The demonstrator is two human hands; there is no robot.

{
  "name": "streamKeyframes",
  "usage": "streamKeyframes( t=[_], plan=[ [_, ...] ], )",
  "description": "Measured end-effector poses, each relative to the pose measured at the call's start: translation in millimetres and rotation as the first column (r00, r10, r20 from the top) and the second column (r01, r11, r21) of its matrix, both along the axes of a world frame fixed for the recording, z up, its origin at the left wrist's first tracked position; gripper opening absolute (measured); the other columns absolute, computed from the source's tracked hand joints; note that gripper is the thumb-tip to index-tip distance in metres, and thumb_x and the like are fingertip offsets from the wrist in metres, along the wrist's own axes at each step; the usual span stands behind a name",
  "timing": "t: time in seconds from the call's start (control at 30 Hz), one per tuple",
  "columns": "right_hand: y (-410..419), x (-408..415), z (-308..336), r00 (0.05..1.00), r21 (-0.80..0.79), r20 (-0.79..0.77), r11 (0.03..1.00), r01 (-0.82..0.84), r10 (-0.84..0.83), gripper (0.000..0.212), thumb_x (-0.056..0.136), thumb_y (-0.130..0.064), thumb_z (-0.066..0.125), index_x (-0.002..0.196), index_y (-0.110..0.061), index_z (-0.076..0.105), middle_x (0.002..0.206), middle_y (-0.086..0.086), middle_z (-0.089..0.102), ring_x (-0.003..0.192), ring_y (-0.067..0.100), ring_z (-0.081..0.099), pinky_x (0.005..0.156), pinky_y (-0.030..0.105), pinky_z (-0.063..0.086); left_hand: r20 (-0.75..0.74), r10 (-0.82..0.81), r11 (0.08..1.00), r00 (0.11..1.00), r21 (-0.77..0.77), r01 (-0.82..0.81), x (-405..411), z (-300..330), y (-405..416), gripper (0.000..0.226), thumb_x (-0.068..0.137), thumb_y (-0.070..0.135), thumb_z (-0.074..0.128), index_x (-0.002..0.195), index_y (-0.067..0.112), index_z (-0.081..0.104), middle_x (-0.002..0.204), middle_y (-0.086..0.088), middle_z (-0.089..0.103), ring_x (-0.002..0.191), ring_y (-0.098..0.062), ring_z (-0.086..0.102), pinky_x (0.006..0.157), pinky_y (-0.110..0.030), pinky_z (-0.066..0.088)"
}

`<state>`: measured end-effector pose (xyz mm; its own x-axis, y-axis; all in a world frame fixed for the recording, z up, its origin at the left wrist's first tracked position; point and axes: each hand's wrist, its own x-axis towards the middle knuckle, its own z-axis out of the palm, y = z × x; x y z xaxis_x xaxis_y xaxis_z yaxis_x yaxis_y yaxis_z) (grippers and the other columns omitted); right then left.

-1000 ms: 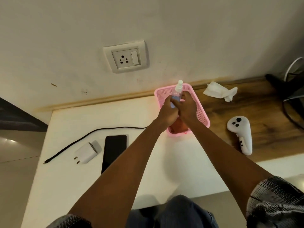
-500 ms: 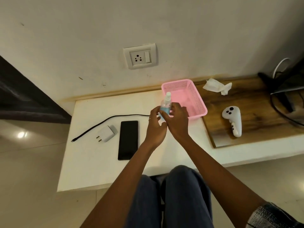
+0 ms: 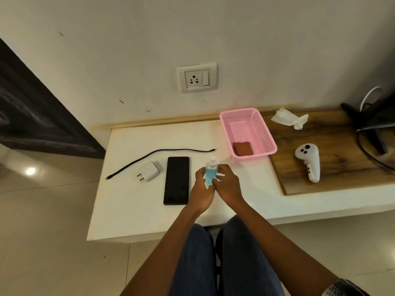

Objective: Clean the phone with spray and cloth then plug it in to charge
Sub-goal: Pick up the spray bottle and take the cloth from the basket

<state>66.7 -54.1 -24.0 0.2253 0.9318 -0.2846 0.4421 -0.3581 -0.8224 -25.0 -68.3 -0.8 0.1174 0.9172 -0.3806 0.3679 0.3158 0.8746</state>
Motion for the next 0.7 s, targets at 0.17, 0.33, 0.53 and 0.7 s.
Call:
streamKeyframes(
  t=[0.17,0.33,0.53,0.7],
  plan=[
    [-1,1,-1,1.000,0.003,-0.009,1.000,-0.003,0.003,0.039,0.091,-0.026,0.056,0.125,-0.011,0.047,0.131,0.009,0.055,0.114,0.025,0.058,0.100,0.034,0.045,-0.007,0.036,0.999,0.999,0.013,-0.036,0,-6,0,0.056,0.094,0.026,0.053,0.142,0.019,0.025,0.148,-0.005,0.036,0.128,-0.025,0.045,0.101,-0.032,0.041],
    [1,3,-3,0.998,0.005,0.061,1.000,0.004,-0.004,0.038,0.090,-0.023,0.058,0.125,-0.012,0.048,0.131,0.007,0.055,0.113,0.023,0.057,0.098,0.031,0.045,-0.025,0.060,0.998,0.998,-0.005,-0.060,3,-12,0,0.059,0.093,0.027,0.054,0.143,0.021,0.023,0.151,-0.004,0.032,0.130,-0.025,0.043,0.103,-0.034,0.040],
    [10,23,6,0.985,0.126,0.106,0.984,0.124,-0.137,0.027,0.089,-0.007,0.058,0.115,-0.013,0.055,0.122,0.006,0.060,0.108,0.020,0.058,0.096,0.030,0.048,0.071,0.375,0.920,0.925,0.093,-0.380,13,4,7,0.051,0.093,0.002,0.049,0.138,0.022,0.035,0.148,-0.005,0.029,0.131,-0.021,0.040,0.102,-0.031,0.041],
    [34,55,25,0.962,0.359,0.134,0.916,0.178,-0.240,0.014,0.089,-0.010,0.059,0.103,-0.007,0.062,0.105,0.009,0.067,0.095,0.022,0.062,0.091,0.033,0.050,0.234,0.373,0.849,0.898,0.306,-0.432,26,50,44,0.041,0.090,-0.004,0.041,0.123,0.018,0.052,0.127,0.003,0.051,0.102,0.002,0.051,0.078,-0.003,0.038]
  ],
)
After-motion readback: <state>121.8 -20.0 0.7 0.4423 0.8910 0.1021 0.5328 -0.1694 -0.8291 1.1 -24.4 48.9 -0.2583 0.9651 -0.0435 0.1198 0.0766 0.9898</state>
